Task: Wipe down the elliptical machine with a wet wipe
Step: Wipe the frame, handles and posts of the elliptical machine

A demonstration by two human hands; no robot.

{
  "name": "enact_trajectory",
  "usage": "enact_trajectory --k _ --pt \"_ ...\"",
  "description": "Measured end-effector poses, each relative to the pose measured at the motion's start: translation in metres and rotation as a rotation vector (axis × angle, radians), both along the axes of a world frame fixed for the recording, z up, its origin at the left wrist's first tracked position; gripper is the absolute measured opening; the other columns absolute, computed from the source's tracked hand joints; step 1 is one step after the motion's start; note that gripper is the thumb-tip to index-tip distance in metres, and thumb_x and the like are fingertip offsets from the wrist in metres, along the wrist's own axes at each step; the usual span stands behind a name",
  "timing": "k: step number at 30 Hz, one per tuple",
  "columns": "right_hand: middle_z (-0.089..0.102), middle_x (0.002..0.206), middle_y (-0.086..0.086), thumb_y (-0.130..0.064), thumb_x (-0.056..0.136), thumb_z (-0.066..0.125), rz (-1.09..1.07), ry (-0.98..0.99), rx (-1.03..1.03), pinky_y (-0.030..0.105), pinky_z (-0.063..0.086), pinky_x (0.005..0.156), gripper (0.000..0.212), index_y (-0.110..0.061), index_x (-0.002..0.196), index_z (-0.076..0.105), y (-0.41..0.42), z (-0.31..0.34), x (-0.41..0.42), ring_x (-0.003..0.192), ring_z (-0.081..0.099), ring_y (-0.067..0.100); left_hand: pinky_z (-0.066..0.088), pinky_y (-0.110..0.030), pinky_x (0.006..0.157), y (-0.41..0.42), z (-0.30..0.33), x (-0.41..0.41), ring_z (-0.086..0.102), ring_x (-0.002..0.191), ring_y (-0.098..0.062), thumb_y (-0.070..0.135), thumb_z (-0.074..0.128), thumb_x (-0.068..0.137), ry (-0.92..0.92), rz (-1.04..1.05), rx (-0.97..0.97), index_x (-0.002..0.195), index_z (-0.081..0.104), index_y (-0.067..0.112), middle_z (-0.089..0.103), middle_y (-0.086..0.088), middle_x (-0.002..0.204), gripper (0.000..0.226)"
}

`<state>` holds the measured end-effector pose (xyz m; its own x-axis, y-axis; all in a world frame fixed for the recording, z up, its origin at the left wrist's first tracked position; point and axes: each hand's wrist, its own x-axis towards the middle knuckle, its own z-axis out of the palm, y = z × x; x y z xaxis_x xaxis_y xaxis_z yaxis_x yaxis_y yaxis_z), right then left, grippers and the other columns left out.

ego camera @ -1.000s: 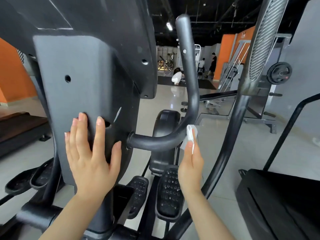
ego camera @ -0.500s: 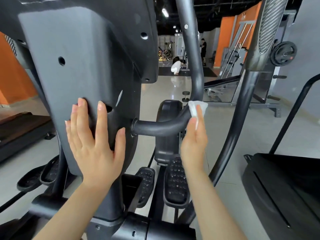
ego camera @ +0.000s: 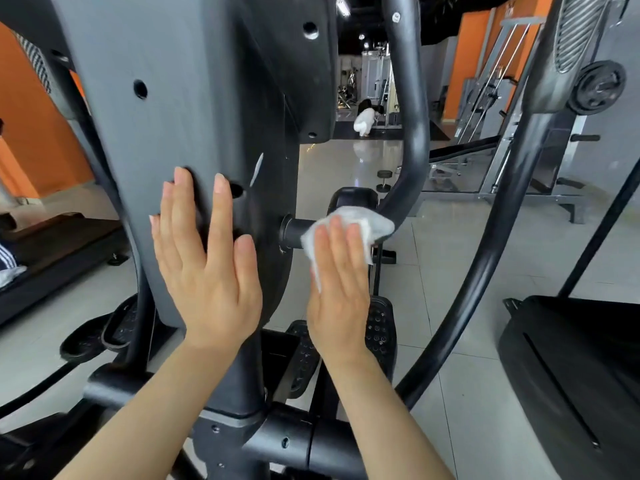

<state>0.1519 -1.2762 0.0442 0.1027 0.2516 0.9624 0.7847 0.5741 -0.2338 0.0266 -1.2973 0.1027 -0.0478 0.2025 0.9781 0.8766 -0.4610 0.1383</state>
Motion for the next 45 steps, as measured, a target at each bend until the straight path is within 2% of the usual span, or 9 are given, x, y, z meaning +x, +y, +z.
enact_trajectory --k 4,10,13,18,23,28,36,41,45 --pt "0.048 0.144 0.013 0.002 0.098 0.032 -0.122 -0.485 -0.002 0.037 0.022 0.119 0.043 -0.001 0.137 0.05 -0.01 0.013 0.009 0.139 0.036 0.022 0.014 -0.051 0.119 0.0 -0.001 -0.002 0.022 0.143 -0.039 0.03 0.023 0.106 0.017 0.005 0.001 0.149 0.029 0.01 0.025 -0.022 0.152 0.048" --pt "0.033 0.152 0.012 0.002 0.096 0.023 -0.419 -1.352 0.129 0.039 0.012 0.119 0.05 0.001 0.145 0.035 -0.013 0.052 0.113 0.142 0.025 0.024 0.011 -0.047 0.119 0.0 -0.001 -0.003 0.021 0.143 -0.038 0.027 0.026 0.105 0.007 0.008 -0.023 0.148 0.032 0.011 0.028 -0.027 0.152 0.046" --pt "0.032 0.149 0.012 0.005 0.095 0.025 -0.455 -1.549 0.086 0.039 0.011 0.119 0.048 0.003 0.141 0.038 -0.022 0.074 0.157 0.14 0.025 0.026 0.012 -0.049 0.119 0.001 -0.001 -0.003 0.021 0.144 -0.037 0.026 0.027 0.105 0.004 -0.004 -0.02 0.148 0.034 0.01 0.027 -0.024 0.152 0.046" --pt "0.027 0.153 0.008 0.019 0.085 0.034 -0.337 -1.358 -0.081 0.035 0.014 0.118 0.062 0.001 0.144 0.03 -0.032 0.09 0.192 0.143 0.023 0.026 0.014 -0.049 0.119 0.002 -0.002 -0.002 0.023 0.143 -0.038 0.023 0.031 0.104 0.006 0.021 -0.012 0.148 0.036 0.011 0.028 -0.024 0.152 0.046" --pt "0.046 0.146 0.01 0.011 0.088 0.039 -0.132 -1.155 -0.049 0.031 0.016 0.119 0.054 -0.002 0.141 0.042 -0.035 0.089 0.115 0.139 0.032 0.023 0.013 -0.047 0.119 0.001 -0.001 -0.003 0.023 0.143 -0.037 0.023 0.033 0.103 0.003 0.03 -0.012 0.148 0.036 0.013 0.03 -0.024 0.152 0.046" --pt "0.053 0.14 0.012 0.002 0.094 0.052 0.045 -1.223 -0.003 0.036 0.032 0.114 0.038 -0.001 0.131 0.057 -0.019 0.097 0.063 0.135 0.042 0.025 0.014 -0.048 0.119 0.001 -0.001 -0.006 0.023 0.143 -0.036 0.021 0.035 0.103 0.01 0.015 -0.003 0.148 0.035 0.013 0.031 -0.025 0.151 0.045" --pt "0.049 0.144 0.011 0.006 0.088 0.039 -0.011 -1.241 -0.231 0.033 0.028 0.116 0.052 -0.003 0.139 0.044 -0.026 0.097 0.151 0.137 0.035 0.022 0.016 -0.051 0.118 0.003 -0.004 -0.008 0.025 0.143 -0.038 0.02 0.037 0.103 0.006 -0.003 0.006 0.146 0.039 0.012 0.032 -0.025 0.151 0.044" --pt "0.049 0.144 -0.001 -0.014 0.102 0.045 -0.096 -0.869 -0.618 0.039 0.036 0.112 0.033 -0.014 0.132 0.058 -0.041 0.098 0.189 0.133 0.045 0.018 0.018 -0.053 0.118 -0.001 0.001 -0.004 0.024 0.143 -0.038 0.018 0.041 0.103 0.014 0.028 -0.027 0.147 0.038 0.009 0.031 -0.027 0.151 0.045" --pt "0.052 0.139 -0.009 -0.024 0.104 0.038 -0.121 -0.55 -0.832 0.013 0.026 0.104 0.035 -0.021 0.132 0.059 -0.051 0.093 0.217 0.13 0.046 0.009 0.017 -0.057 0.116 -0.015 0.0 0.006 0.026 0.143 -0.036 0.015 0.049 0.098 0.065 0.101 -0.013 0.146 0.039 0.009 0.034 -0.024 0.151 0.049"
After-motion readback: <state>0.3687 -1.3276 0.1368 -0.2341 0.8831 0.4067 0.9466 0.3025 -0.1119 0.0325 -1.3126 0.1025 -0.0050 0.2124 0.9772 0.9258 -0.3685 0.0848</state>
